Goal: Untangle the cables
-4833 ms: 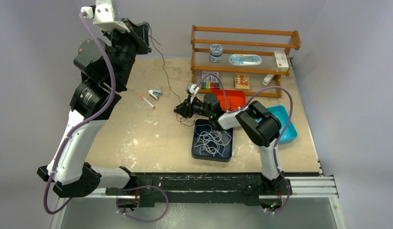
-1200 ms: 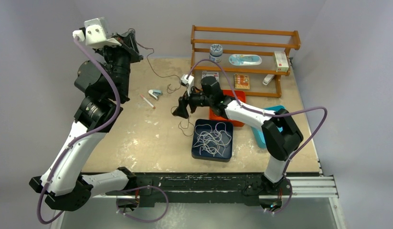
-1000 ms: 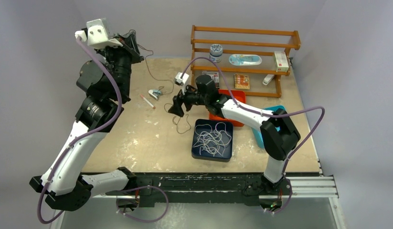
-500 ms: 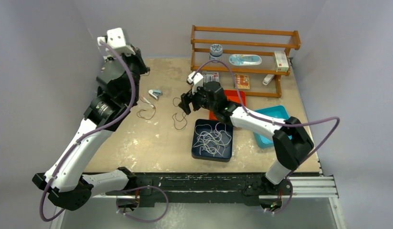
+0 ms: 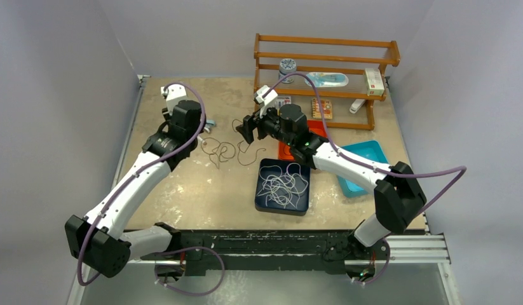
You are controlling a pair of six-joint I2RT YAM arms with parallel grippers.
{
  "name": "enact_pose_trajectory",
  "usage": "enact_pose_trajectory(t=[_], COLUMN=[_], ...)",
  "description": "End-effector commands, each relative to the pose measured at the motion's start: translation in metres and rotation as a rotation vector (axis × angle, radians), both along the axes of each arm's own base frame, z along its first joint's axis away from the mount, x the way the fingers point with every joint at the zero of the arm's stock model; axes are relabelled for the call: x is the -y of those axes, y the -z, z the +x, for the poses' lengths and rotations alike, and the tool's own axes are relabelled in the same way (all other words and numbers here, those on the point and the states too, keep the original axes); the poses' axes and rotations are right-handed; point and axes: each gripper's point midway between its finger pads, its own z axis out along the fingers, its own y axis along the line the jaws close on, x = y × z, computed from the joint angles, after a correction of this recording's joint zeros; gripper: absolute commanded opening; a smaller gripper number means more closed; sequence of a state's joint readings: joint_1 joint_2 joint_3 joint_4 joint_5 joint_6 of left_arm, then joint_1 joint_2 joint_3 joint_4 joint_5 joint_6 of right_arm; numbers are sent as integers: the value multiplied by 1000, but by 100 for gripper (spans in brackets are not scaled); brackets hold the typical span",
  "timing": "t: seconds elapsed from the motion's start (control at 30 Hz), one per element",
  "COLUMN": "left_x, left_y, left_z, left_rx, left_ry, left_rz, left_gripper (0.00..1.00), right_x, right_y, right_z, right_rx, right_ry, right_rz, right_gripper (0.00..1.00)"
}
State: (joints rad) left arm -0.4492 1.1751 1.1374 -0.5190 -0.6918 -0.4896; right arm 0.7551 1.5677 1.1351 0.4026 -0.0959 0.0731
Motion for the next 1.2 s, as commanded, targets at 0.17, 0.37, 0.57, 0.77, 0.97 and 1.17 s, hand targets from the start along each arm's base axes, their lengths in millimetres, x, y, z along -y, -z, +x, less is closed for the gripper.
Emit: enact_pose_trajectory(t=[0.17,0.37,0.57,0.77,0.97,1.17], left_x=[36,64,114,147,176,179], left_y=[-36,-36,-27,-24,-39,-42], left_z=[2,-8,-14,-17,-32,-26], left_rx=[161,269,307,340,431,464], left_ry=[163,337,579,710,821,809], left_rz=[-223,-323,-473,-536,-418,-320], left_gripper=[51,51,51,53,61,67], right_x=[6,22,15,6,-5,-10], right_y=[-57,-54,-60,-68,-72,-75], right_z=[11,35,43,49,49,44], right_rx=[39,-124,-123,-126,-151,-174], right_ry=[75,79,54,27,-23,-62], right_rz=[150,285,276,263,253,259], right_gripper=[83,82,82,82,82,82])
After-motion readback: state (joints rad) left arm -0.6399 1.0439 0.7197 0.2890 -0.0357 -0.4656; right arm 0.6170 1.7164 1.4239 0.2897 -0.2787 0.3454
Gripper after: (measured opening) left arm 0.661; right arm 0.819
